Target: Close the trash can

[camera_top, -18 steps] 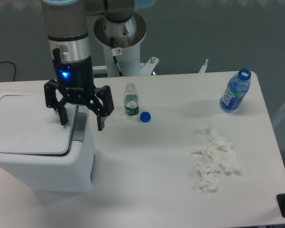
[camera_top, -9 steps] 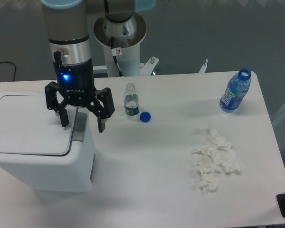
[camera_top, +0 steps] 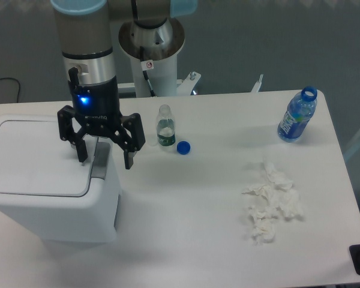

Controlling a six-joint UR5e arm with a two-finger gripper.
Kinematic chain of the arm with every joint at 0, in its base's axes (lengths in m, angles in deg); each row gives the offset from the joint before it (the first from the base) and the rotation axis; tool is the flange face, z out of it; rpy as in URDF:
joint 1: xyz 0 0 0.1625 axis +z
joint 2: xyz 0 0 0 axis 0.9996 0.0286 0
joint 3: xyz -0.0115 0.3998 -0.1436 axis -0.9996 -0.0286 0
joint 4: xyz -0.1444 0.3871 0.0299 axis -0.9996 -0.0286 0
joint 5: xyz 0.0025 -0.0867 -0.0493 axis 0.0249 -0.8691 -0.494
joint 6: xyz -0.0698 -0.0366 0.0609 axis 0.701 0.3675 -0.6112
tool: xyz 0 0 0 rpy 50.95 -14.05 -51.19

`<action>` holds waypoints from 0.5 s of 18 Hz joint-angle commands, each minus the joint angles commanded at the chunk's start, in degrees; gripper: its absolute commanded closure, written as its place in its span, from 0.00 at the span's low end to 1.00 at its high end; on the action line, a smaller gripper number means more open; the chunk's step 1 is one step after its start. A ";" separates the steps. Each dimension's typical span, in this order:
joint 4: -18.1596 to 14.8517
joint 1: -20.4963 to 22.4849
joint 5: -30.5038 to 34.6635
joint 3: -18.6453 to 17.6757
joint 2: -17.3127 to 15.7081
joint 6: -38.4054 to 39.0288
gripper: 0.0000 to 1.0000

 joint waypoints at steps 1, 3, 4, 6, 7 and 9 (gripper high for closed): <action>0.00 0.00 0.00 0.00 0.00 -0.09 0.00; 0.09 0.00 0.00 0.00 0.09 0.00 0.00; 0.09 0.00 0.00 0.00 0.09 -0.09 0.00; 0.26 0.00 0.00 0.00 0.00 0.00 0.00; 0.44 0.09 0.00 0.00 -0.09 0.00 0.00; 0.53 0.26 -0.09 0.17 -0.26 0.00 0.00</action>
